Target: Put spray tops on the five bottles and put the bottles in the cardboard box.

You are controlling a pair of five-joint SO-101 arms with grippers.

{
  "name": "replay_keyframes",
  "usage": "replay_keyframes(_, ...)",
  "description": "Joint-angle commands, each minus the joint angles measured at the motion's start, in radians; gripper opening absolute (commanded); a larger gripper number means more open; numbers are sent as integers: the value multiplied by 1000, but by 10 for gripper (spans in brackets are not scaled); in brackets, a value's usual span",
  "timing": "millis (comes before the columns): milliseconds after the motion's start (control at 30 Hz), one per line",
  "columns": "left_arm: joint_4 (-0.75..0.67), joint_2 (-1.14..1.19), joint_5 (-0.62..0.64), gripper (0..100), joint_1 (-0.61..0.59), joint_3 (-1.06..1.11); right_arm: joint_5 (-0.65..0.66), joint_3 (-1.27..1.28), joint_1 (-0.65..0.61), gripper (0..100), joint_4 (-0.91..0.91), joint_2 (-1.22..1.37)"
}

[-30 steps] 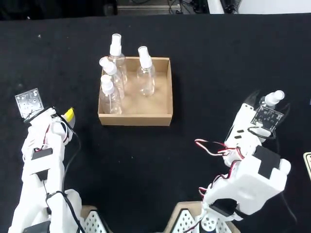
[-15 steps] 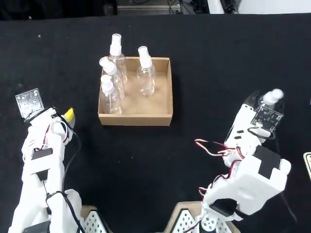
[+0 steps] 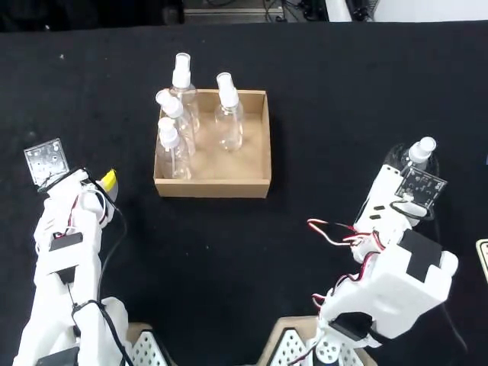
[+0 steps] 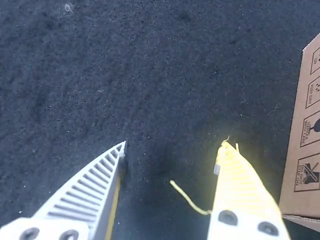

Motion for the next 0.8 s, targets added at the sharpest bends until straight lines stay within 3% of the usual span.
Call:
replay_keyframes(0,-21,-29,-8,263,-8,-19,11,27,23,168,-18,1)
replay_keyframes(233,-21,-29,-8,263,-8,-19,11,30,23,201,-18,1)
replay_keyframes(433,-21,-29,-8,263,-8,-19,12,30,32,24,-25,-4)
replay_keyframes(600,-21,-29,-8,263,-8,-19,12,67,48,12,-55,-54)
replay_keyframes(767,-21,-29,-8,263,-8,-19,32,131,40,12,-5,-271)
